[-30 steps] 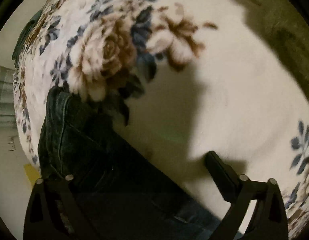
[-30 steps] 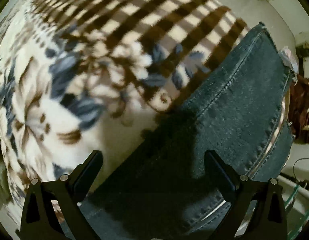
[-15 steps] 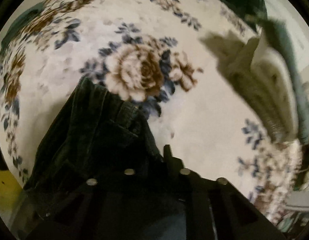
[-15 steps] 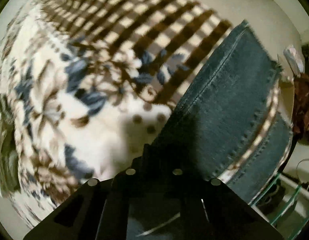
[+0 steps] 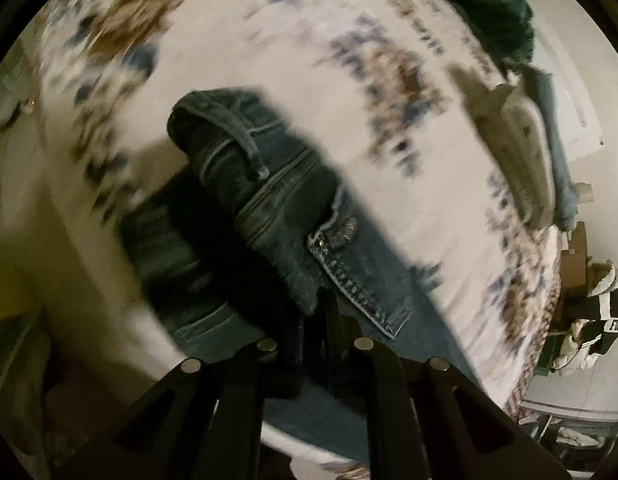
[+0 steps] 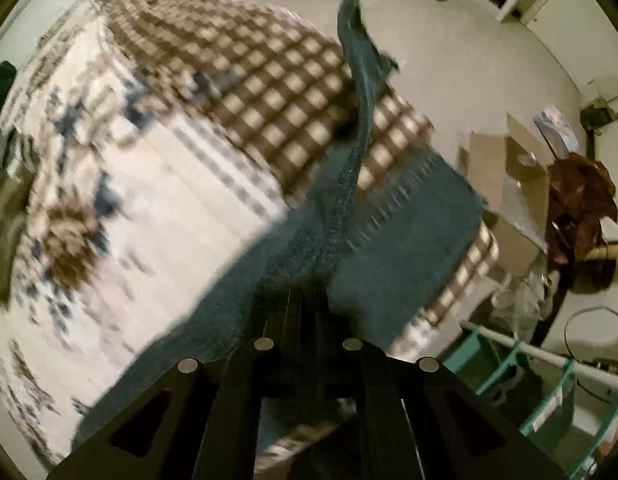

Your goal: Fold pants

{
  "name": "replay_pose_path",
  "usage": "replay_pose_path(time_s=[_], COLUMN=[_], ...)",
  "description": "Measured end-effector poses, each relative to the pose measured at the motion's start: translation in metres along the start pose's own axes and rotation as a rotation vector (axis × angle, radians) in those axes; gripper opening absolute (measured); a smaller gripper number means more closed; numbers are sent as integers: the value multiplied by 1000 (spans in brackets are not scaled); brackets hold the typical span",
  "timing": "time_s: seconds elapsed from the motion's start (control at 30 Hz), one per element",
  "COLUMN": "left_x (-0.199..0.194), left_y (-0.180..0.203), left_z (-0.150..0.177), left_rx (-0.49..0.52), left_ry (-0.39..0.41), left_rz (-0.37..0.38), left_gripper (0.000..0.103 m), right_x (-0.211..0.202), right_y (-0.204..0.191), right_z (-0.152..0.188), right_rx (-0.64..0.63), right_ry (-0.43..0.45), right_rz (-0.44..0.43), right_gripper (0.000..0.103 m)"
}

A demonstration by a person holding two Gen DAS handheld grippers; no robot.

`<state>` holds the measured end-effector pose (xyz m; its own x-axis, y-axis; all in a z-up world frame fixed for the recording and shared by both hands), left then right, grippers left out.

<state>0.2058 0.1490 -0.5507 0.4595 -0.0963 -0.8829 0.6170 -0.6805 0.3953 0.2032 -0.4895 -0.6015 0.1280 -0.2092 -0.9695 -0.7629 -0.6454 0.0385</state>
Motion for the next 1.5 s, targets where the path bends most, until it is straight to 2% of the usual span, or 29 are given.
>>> replay_pose_path(time_s=[0.17, 0.27, 0.33, 0.37, 0.43, 0.5, 0.6, 0.63, 0.73, 0.8, 0.87, 0.9, 0.93, 1.1, 1.2, 1.33, 1.37, 1.4, 1.43, 1.5], left_x=[29, 28, 22, 17, 9, 6, 10, 15, 26, 31, 30, 28, 25, -6, -11, 12, 18, 19, 19, 10], left_y=[-40, -51, -55, -56, -59, -63, -74, -80, -87, -86, -83, -83, -81, -76, -92, -109, -112, -114, -116, -113], left_z=[24, 22, 19, 17, 13, 10, 7, 4, -2, -9, -13, -13, -13, -13, -14, -11, -11, -9, -9, -9], left_rx=[5, -24, -48, -49, -81, -101, -156, -194, -233, -218, -182, -174, -153, -81, -93, -85, -83, -88, -90, -71], left_ry=[-21, -37, -38, -25, 12, 28, 38, 47, 75, 100, 124, 132, 142, 183, 153, 89, 73, 68, 59, 28], left_rz=[-21, 31, 76, 69, 95, 82, 54, 44, 9, -8, -29, -29, -25, 7, 6, -19, -24, -19, -8, -21], left_gripper=[7, 10, 10, 15, 24, 30, 40, 41, 40, 37, 18, 14, 9, 8, 8, 9, 12, 12, 13, 17], right_x=[48, 73, 83, 88, 91, 91, 93, 94, 103, 104, 101, 100, 97, 69, 59, 69, 73, 80, 81, 77], right_y=[25, 31, 38, 40, 46, 46, 45, 44, 40, 42, 47, 50, 54, 74, 82, 85, 73, 62, 62, 38], right_z=[43, 60, 67, 71, 79, 93, 113, 117, 135, 139, 145, 149, 151, 150, 159, 156, 154, 152, 152, 144], right_rx=[-5, -2, 45, 68, 107, 133, 150, 155, 177, 196, 233, 247, 260, 212, 187, 157, 153, 138, 116, 55], right_ry=[-75, -117, -143, -164, -196, -198, -214, -219, -247, -223, -200, -201, -194, -166, -173, -222, -233, -252, -267, -277], right_rz=[65, 62, 17, -16, -81, -158, -241, -260, -287, -280, -286, -280, -289, -285, -282, -246, -237, -223, -203, -159], right_gripper=[5, 5, 8, 11, 31, 34, 49, 51, 51, 50, 21, 5, 5, 5, 5, 5, 5, 7, 16, 27])
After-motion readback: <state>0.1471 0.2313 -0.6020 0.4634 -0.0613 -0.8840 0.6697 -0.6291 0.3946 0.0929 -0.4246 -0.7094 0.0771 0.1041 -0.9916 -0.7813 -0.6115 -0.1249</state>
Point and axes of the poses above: each gripper's, at about its wrist camera, not at the fingertips, and x roughly the way its jaws point, y to its right, z to its underside, the point moved 1 cm from there along x, roughly the way its jaws point, and after that the axes turned 10 degrees about y, right-handed, at the moved point
